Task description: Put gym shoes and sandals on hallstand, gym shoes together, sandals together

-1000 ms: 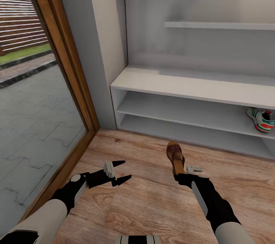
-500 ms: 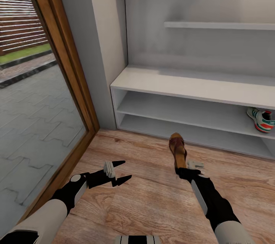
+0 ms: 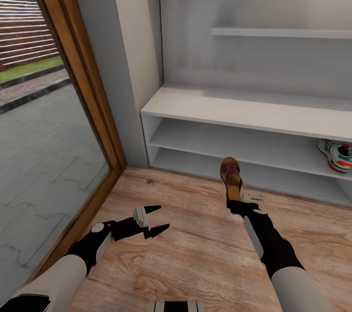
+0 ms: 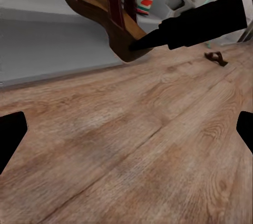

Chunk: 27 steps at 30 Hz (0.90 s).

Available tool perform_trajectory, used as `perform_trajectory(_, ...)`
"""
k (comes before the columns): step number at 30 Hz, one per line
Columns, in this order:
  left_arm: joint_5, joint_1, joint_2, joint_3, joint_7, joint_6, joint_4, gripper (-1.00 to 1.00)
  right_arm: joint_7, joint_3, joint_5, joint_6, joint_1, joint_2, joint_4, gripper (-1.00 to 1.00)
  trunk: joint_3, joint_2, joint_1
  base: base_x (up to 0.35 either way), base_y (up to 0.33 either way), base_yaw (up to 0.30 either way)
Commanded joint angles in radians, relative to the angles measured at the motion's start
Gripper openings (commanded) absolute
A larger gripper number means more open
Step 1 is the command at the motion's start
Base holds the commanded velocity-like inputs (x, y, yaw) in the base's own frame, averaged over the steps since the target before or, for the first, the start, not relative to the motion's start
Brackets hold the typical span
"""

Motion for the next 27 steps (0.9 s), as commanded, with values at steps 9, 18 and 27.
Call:
perform_trajectory(9, 0.01, -0.001, -0.011, -0.008, -0.002, -0.003, 0.001, 1.0, -0.009, 0.004, -0.014, 0.004, 0.0, 0.0, 0.0, -1.0, -0.001, 0.0, 0.0, 0.335, -0.021, 0.0)
perform_trajectory(18, 0.01, -0.001, -0.024, -0.009, -0.002, -0.002, 0.001, 1.0, -0.01, 0.001, -0.009, 0.004, -0.001, -0.001, 0.003, -1.0, -0.001, 0.0, 0.0, 0.345, -0.033, 0.0)
perform_trajectory(27, 0.01, -0.001, -0.041, -0.009, -0.002, -0.002, 0.004, 1.0, -0.01, 0.0, -0.011, 0.004, 0.0, -0.002, 0.005, -1.0, -0.001, 0.0, 0.0, 0.346, 0.0, 0.0)
